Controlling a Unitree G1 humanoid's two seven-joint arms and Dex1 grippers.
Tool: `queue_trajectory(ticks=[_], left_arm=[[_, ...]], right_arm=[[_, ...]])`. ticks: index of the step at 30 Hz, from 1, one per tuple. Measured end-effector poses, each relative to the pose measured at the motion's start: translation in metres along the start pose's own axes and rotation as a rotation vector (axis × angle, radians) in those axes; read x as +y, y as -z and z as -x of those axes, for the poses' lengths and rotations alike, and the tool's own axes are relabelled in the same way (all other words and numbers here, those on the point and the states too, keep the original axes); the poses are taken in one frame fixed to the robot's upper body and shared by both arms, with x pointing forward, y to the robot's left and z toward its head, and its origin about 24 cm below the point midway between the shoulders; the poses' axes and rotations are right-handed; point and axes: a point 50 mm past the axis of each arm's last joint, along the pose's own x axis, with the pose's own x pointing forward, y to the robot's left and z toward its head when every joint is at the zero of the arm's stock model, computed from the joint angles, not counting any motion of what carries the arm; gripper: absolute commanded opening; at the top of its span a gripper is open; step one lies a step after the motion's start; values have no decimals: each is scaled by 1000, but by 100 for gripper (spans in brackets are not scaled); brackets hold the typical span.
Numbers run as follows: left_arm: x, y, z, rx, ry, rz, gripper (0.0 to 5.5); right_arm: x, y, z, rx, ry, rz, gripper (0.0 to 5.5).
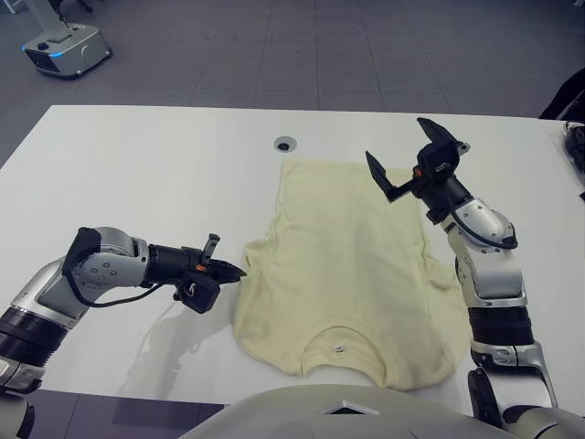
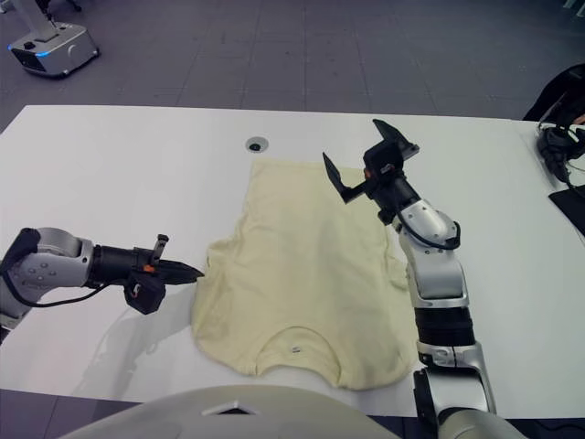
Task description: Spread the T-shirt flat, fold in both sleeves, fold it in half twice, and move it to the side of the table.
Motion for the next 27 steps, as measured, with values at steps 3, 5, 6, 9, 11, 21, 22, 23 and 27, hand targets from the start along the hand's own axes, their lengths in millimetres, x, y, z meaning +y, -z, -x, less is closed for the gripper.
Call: queue_trajectory(ticks=[3, 5, 6, 9, 11, 21, 22, 23, 27], left_arm=[[3, -2, -6, -6, 10, -18, 2], [4, -3, -9, -7, 21, -22, 2], [5, -3, -10, -7, 22, -21, 2], [14, -5, -18, -17, 12, -38, 2], [20, -5, -23, -13, 11, -48, 2], [29, -17, -41, -56, 14, -51, 2], [29, -18, -42, -59, 19, -53, 2], [30, -19, -43, -66, 18, -52, 2], [32, -26, -47, -107, 9, -55, 2]], right_arm=[[2, 1, 0, 5, 2, 6, 540], [3, 3, 2, 13, 2, 7, 540], [4, 3, 2, 13, 2, 8, 540], [5, 2, 2, 14, 2, 14, 540], [6, 2, 3, 13, 4, 18, 540], [7, 1, 3, 8, 9, 17, 540], [7, 1, 4, 9, 10, 17, 540], [7, 1, 4, 9, 10, 18, 540], [7, 1, 3, 8, 11, 20, 540]])
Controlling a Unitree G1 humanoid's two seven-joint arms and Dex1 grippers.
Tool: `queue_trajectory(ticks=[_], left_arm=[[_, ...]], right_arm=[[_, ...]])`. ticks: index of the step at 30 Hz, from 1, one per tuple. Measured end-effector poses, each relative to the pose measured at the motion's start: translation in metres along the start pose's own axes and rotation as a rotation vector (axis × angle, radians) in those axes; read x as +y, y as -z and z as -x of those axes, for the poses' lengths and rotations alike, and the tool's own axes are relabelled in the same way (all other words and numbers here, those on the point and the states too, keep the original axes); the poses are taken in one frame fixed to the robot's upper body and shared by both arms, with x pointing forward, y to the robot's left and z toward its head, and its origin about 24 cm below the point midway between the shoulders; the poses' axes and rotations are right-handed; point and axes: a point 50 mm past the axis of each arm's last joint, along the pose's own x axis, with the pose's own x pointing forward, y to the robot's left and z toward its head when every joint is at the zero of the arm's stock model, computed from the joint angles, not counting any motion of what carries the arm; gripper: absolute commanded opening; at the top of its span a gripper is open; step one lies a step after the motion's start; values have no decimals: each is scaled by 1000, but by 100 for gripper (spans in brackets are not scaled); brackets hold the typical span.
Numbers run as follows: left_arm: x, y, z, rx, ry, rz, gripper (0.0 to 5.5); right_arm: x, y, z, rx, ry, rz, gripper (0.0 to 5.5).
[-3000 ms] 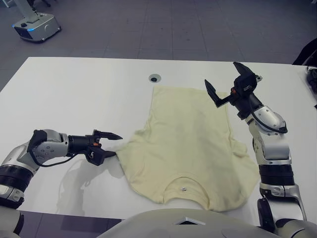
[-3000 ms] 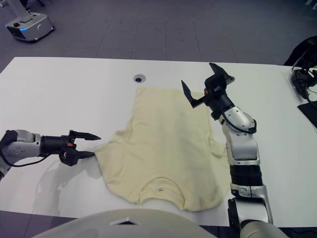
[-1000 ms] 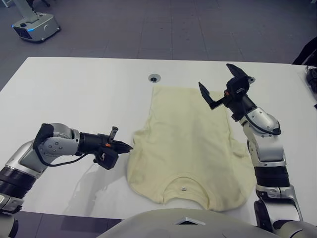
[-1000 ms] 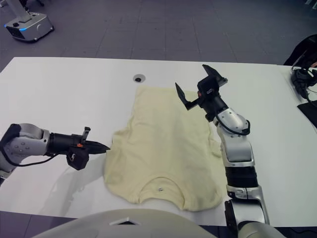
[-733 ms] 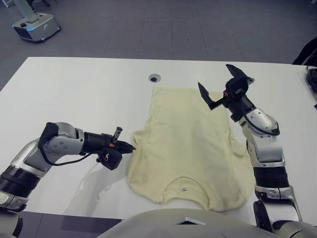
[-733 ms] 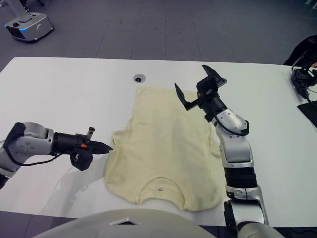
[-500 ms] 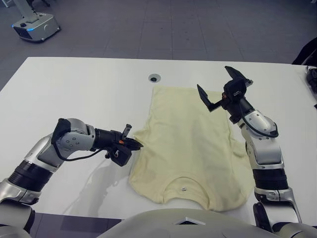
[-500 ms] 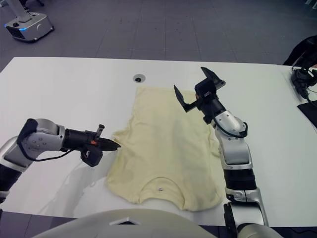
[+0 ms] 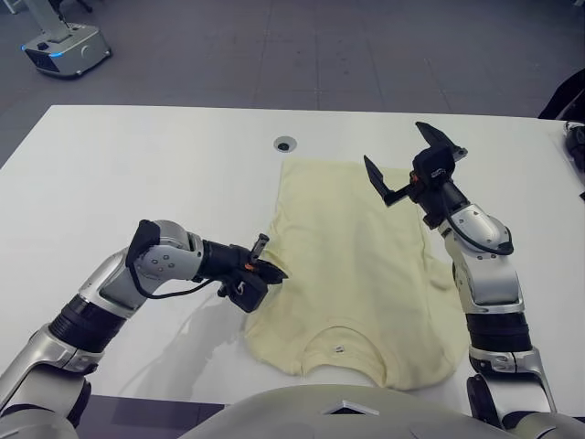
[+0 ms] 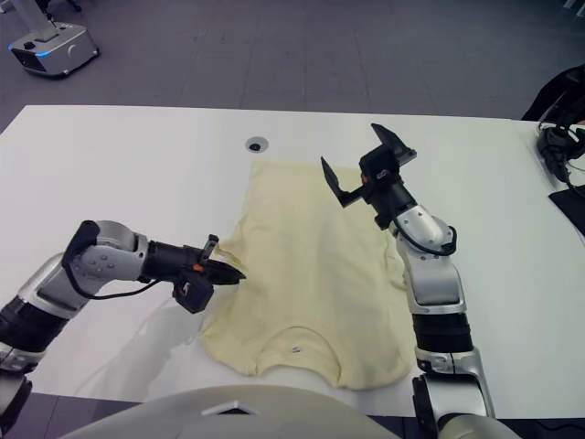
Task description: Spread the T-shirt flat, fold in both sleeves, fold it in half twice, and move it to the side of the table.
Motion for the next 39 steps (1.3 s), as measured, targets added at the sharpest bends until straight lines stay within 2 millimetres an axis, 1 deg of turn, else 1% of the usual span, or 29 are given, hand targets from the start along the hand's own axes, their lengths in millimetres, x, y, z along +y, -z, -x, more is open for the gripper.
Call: queue_trajectory(ticks=[5, 10, 18, 23, 24, 25, 26, 28, 30, 33, 38, 39], left_arm=[[3, -5, -8, -39, -17, -1, 2], [3, -6, -12, -53, -25, 5, 2], [0, 0, -23, -50, -33, 45, 2], [-4, 6, -27, -28, -47, 81, 94], [-5, 5, -28, -30, -46, 84, 75], [-6, 6, -30, -33, -43, 90, 72], [-6, 6, -31, -37, -45, 94, 51], [-6, 5, -35, -49, -60, 103, 38], [-6, 5, -37, -58, -62, 107, 9], [-6, 4, -37, -68, -64, 111, 0], [-11, 3, -40, -80, -58, 124, 93], [-11, 3, -40, -82, -61, 123, 104]], right_arm=[[0, 0, 0, -1, 2, 2, 540], [0, -1, 0, 0, 1, 3, 540], [3, 0, 0, 6, -6, 0, 540], [4, 0, -1, 9, -11, 3, 540], [4, 0, -1, 10, -11, 4, 540], [4, 0, -1, 10, -11, 5, 540], [4, 0, -1, 11, -11, 7, 540], [4, 0, -1, 12, -11, 9, 540], [4, 1, -1, 13, -10, 11, 540], [4, 1, -1, 13, -10, 12, 540], [4, 1, -1, 13, -10, 12, 540], [4, 1, -1, 13, -9, 12, 540]])
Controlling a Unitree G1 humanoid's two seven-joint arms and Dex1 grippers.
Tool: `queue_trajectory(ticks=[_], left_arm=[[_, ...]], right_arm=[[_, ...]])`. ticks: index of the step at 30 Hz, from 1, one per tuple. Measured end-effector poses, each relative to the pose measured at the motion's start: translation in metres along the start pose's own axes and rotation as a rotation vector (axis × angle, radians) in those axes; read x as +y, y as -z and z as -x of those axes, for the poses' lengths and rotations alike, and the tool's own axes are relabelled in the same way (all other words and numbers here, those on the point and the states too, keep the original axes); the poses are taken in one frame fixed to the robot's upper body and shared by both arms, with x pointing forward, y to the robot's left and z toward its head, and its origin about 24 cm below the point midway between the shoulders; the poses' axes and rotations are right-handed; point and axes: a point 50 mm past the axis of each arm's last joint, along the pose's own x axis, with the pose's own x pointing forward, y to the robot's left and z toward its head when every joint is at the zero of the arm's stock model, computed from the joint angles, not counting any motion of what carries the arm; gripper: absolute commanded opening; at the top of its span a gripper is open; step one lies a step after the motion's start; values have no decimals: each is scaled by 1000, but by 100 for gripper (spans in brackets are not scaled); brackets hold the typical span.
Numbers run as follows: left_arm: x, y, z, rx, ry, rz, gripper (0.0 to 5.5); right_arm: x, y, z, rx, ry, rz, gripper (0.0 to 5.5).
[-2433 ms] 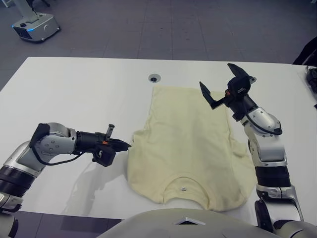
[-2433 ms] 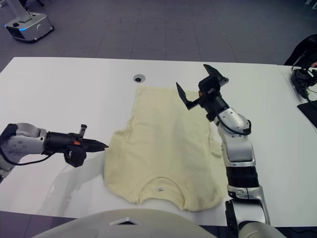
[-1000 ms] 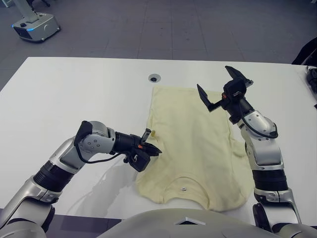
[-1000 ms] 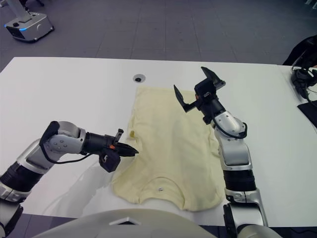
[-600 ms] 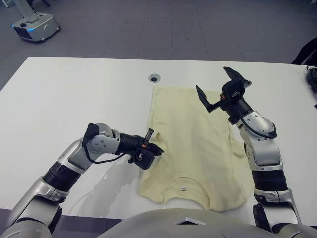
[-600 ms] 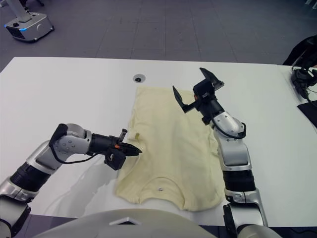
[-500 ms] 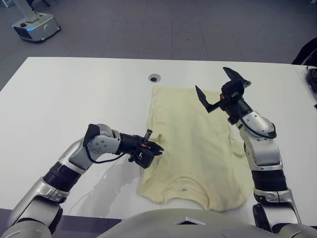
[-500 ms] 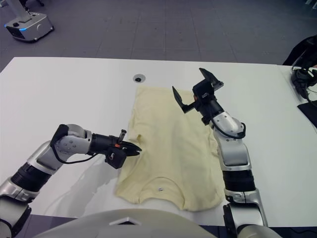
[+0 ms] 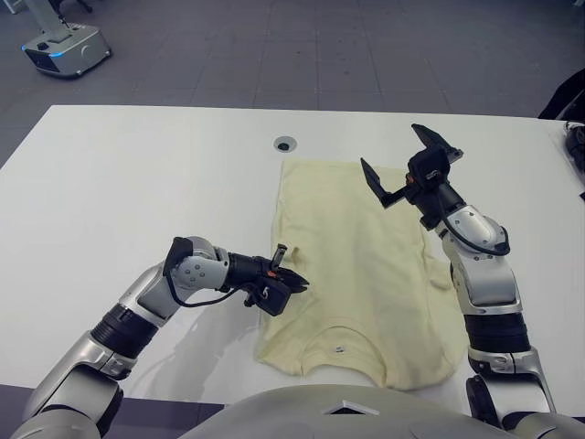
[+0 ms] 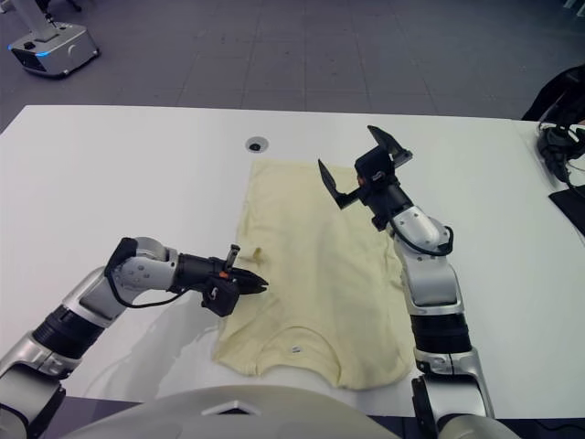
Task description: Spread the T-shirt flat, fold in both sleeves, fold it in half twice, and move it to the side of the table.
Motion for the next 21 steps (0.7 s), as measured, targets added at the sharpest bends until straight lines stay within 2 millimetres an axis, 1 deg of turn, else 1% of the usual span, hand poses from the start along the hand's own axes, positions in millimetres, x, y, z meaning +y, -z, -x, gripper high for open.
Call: queue_trajectory(ticks=[4, 8, 11, 16, 18, 21], left_arm=[[6, 0, 4, -5, -66, 0, 177], [17, 4, 17, 2, -169, 26, 246], [20, 6, 29, -16, -243, 83, 302], [5, 13, 47, 24, -275, 166, 396], [-5, 15, 51, 37, -234, 199, 429], [-19, 17, 48, 22, -195, 260, 482]], right_arm=[[0, 0, 0, 1, 0, 0, 540], [0, 0, 0, 2, 0, 0, 540], [0, -1, 0, -1, -1, 0, 540], [0, 0, 0, 2, -8, -9, 540], [-1, 1, 0, 1, -9, -17, 540], [-1, 2, 0, 7, -11, -19, 540]])
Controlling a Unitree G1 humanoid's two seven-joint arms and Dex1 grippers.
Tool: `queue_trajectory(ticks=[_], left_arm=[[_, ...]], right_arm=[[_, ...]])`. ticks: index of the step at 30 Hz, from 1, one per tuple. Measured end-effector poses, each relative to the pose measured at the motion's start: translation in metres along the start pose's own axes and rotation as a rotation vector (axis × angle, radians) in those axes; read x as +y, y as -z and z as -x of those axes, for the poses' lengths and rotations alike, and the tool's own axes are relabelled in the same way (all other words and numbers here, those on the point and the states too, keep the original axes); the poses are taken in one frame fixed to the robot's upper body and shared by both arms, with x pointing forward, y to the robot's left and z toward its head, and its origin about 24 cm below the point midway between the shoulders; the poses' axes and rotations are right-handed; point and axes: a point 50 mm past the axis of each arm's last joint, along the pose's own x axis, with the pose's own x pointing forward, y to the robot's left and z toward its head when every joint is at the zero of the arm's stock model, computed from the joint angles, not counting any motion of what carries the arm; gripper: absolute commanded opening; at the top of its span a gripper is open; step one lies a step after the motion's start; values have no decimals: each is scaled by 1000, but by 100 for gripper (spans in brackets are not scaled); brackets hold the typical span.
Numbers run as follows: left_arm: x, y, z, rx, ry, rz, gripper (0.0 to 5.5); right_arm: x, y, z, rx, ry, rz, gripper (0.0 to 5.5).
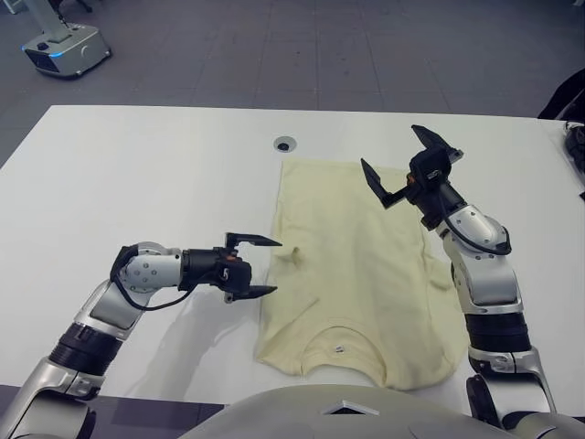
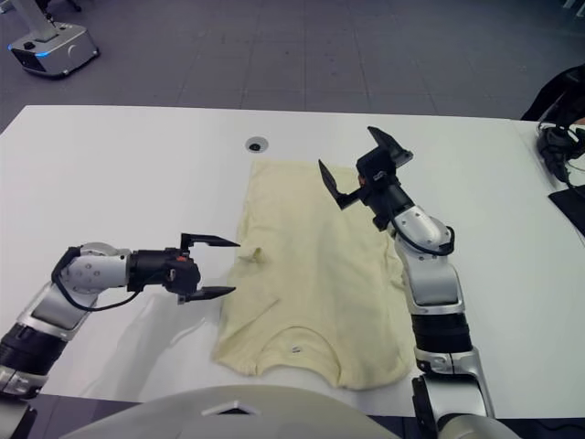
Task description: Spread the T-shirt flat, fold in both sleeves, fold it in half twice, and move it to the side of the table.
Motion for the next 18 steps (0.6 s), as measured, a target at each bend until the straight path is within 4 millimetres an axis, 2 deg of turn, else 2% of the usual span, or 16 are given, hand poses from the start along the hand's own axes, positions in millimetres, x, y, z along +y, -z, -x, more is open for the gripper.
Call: queue_trajectory(ticks=[4, 18], left_arm=[[-21, 9, -5, 3, 58, 85, 539], [-29, 10, -6, -19, 61, 78, 539]], right_arm=[[0, 3, 0, 12, -7, -5, 540], [-1, 3, -1, 5, -18, 3, 540]])
